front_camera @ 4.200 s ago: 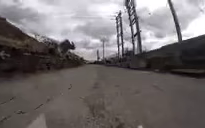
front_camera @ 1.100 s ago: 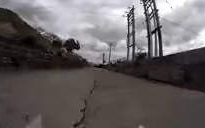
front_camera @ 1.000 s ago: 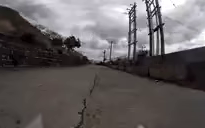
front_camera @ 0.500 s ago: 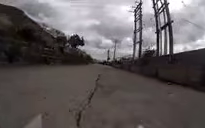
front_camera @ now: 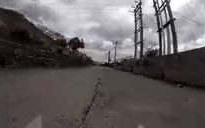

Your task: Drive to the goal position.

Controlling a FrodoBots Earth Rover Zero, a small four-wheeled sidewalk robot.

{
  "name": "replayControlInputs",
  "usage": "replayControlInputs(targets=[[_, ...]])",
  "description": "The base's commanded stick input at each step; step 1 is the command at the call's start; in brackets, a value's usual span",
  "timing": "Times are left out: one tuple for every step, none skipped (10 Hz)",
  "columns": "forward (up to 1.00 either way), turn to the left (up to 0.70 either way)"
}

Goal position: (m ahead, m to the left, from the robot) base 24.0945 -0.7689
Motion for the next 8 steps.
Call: replayControlInputs(targets=[[1.00,0.00],[1.00,0.00],[1.00,0.00],[1.00,0.00],[1.00,0.00],[1.00,0.00],[1.00,0.00],[1.00,0.00]])
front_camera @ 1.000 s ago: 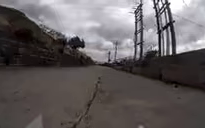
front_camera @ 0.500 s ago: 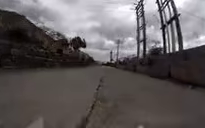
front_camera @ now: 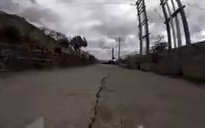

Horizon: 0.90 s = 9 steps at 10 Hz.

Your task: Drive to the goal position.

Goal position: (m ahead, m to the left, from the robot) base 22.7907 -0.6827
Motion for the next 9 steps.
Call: replayControlInputs(targets=[[1.00,0.00],[1.00,0.00],[1.00,0.00],[1.00,0.00],[1.00,0.00],[1.00,0.00],[1.00,0.00],[1.00,0.00],[1.00,0.00]])
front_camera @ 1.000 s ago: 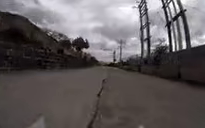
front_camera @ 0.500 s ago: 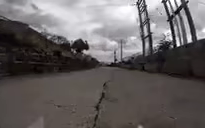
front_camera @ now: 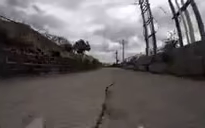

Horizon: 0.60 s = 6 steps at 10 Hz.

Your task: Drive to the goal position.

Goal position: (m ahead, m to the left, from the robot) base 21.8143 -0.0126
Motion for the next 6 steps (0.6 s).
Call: replayControlInputs(targets=[[1.00,0.00],[1.00,0.00],[1.00,-0.06],[1.00,-0.22],[1.00,-0.38],[1.00,-0.40]])
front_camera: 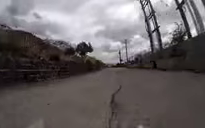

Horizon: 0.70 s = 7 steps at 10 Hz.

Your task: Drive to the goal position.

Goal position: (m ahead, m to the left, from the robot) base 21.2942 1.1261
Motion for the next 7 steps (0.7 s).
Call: replayControlInputs(targets=[[1.00,-0.40],[1.00,-0.36],[1.00,-0.22],[1.00,-0.07],[1.00,0.00],[1.00,0.00],[1.00,0.00]])
